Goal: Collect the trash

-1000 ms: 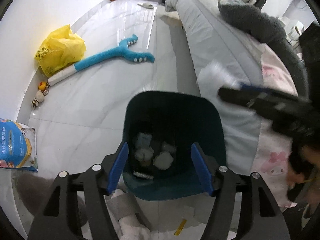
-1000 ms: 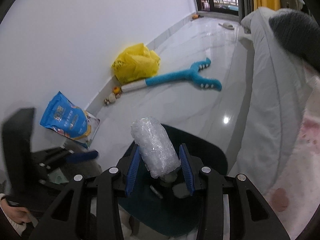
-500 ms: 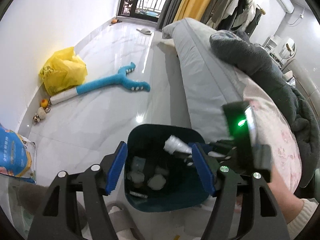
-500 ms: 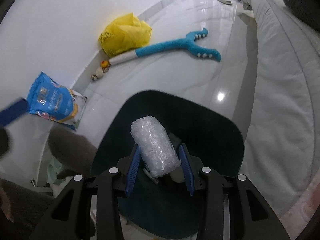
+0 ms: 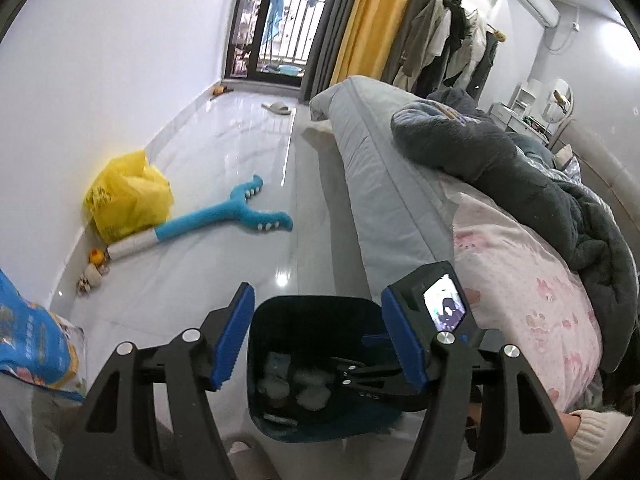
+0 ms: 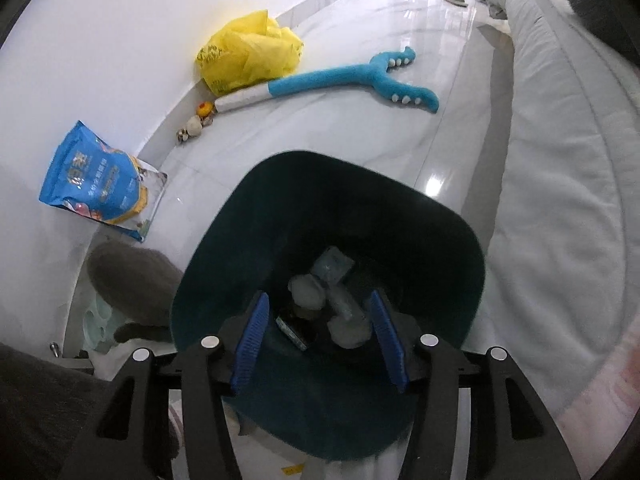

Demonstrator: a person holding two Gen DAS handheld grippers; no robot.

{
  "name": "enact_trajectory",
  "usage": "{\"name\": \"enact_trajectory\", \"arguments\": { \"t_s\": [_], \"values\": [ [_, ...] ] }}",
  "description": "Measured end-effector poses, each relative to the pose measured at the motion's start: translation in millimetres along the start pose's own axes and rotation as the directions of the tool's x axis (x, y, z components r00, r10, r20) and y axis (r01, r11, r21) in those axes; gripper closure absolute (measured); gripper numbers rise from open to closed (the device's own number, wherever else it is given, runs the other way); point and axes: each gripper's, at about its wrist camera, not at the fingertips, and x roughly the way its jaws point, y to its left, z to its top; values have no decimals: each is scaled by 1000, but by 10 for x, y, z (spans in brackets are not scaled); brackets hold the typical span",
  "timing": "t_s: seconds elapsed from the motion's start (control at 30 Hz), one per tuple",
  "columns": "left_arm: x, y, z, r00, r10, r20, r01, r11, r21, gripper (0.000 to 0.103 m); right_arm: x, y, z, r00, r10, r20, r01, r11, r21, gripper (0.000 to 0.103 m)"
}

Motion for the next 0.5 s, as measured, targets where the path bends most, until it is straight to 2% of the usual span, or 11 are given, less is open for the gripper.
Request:
{"name": "enact_trajectory", "arguments": {
  "t_s": [0.13,0.3,0.4,0.5],
  "values": [
    [-88,-80,28,1000,-2,12,2,1000,9,35,-255,-30,-47,999,-8,45,7,1000,12,49],
    [-194,-266,96,999,-2,46,0,999,45,35,-822,-123,-195,988,-27,155,20,999,43,49],
    [-251,-427,141,997,7,71,-12,997,73,31,-1185,-203,-377,970,-72,230,59,996,62,46],
    [-330,-638,164,995,1,100,-13,993,120,25,-1599,-262,-543,936,-126,328,106,991,76,38]
  ]
}}
